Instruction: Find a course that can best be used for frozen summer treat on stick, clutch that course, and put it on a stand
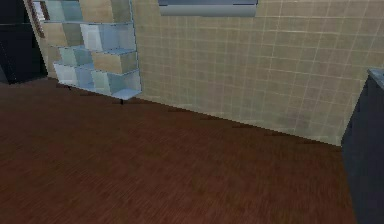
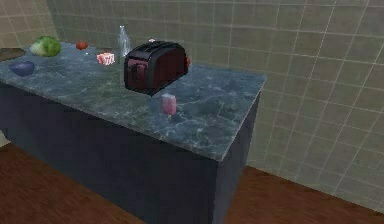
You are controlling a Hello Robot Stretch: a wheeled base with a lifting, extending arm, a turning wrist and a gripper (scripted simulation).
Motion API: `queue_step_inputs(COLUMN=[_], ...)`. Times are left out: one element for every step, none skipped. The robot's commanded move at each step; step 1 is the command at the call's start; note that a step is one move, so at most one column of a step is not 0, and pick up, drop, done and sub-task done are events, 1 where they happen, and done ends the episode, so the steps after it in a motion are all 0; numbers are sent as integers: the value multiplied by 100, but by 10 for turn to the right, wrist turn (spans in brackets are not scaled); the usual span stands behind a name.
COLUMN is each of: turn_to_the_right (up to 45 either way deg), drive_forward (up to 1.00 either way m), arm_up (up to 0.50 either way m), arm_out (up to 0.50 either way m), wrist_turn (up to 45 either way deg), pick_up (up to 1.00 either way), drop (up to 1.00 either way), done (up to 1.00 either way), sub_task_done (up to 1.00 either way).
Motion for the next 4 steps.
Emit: queue_step_inputs(turn_to_the_right=[0,0,0,0], drive_forward=[0,0,0,0], arm_up=[38,0,0,0], arm_out=[0,46,0,0], wrist_turn=[0,0,450,450], pick_up=[0,0,0,0], drop=[0,0,0,0], done=[0,0,0,0], sub_task_done=[0,0,0,0])
